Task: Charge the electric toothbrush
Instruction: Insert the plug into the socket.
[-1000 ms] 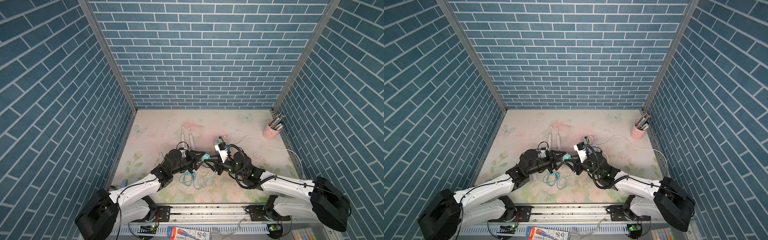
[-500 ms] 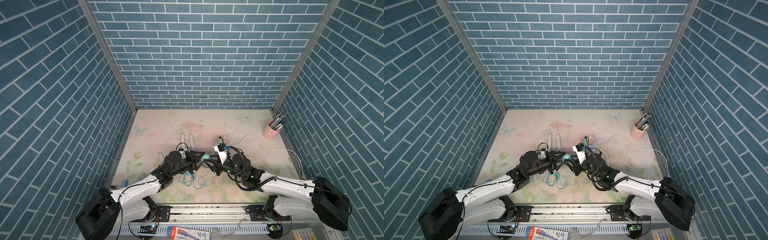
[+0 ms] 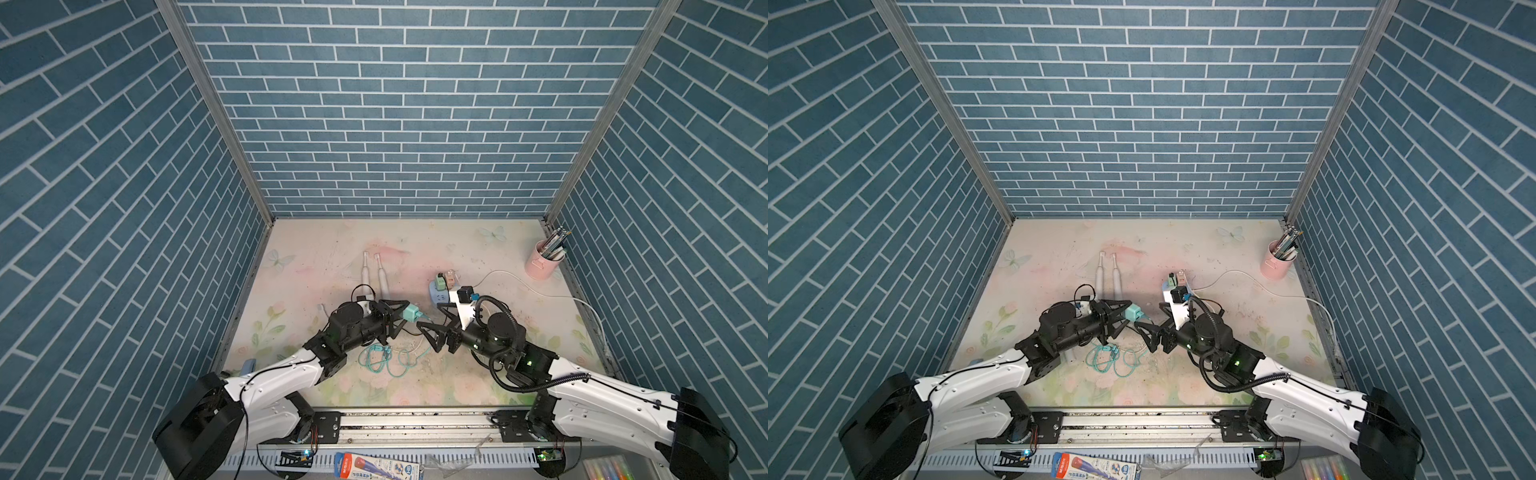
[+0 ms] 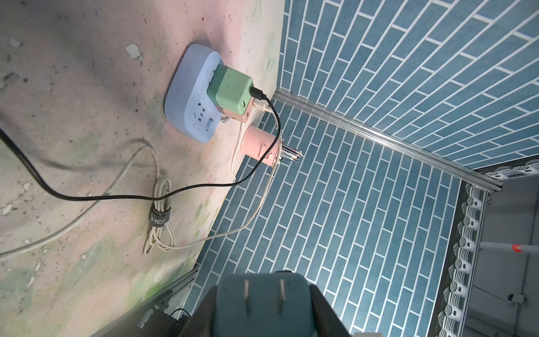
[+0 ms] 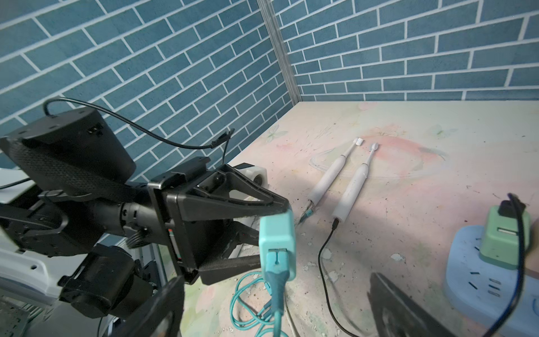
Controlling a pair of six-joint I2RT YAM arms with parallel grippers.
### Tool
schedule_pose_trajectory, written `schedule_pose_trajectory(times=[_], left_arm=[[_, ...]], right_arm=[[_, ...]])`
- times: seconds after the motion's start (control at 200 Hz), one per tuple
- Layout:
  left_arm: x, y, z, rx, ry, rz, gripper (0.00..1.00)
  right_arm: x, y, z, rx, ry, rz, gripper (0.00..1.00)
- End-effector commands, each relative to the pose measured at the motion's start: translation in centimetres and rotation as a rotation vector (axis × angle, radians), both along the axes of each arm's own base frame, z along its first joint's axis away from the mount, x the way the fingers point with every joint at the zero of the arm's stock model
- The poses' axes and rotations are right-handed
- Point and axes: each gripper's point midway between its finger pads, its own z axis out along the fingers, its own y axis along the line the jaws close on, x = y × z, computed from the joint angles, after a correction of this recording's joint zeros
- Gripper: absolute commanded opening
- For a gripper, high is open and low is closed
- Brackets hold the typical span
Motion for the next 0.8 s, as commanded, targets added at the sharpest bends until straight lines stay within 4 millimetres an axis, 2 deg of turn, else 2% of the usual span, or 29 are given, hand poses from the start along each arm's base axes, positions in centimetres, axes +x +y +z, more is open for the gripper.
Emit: schedule_pose_trajectory(times=[0.0, 0.1, 0.165, 0.405, 0.59, 0.725, 0.795], left_arm=[[0.3, -0.6, 1.4, -0.025, -0.039, -0.017, 0.00], [0.3, -0.6, 1.5, -0.019, -0.038, -0.019, 0.00], [0.2, -0.5, 1.5, -0.017, -0.039, -0.017, 0.00], [0.1, -0.2, 1.2, -0.012, -0.031, -0.010, 0.00], [0.1, -0.2, 1.3, -0.021, -0.030, -0.010, 0.00], [0.1, -0.3, 1.4, -0.021, -0.033, -0.012, 0.00], [0.1, -0.4, 1.3, -0.021, -0.032, -0.017, 0.00]], right_arm=[[-0.6, 1.1, 0.4, 0.024, 0.112, 0.071, 0.95], [-0.4, 2.4, 0.0, -0.028, 0.187, 0.107, 0.83], [-0.3, 3.0, -0.1, -0.054, 0.218, 0.125, 0.79], [0.1, 3.9, -0.7, -0.083, 0.229, 0.147, 0.55], [0.2, 4.1, -2.3, -0.137, 0.255, 0.150, 0.55], [0.3, 4.4, -2.3, -0.134, 0.249, 0.159, 0.53], [0.5, 4.5, -2.1, -0.129, 0.235, 0.159, 0.45]])
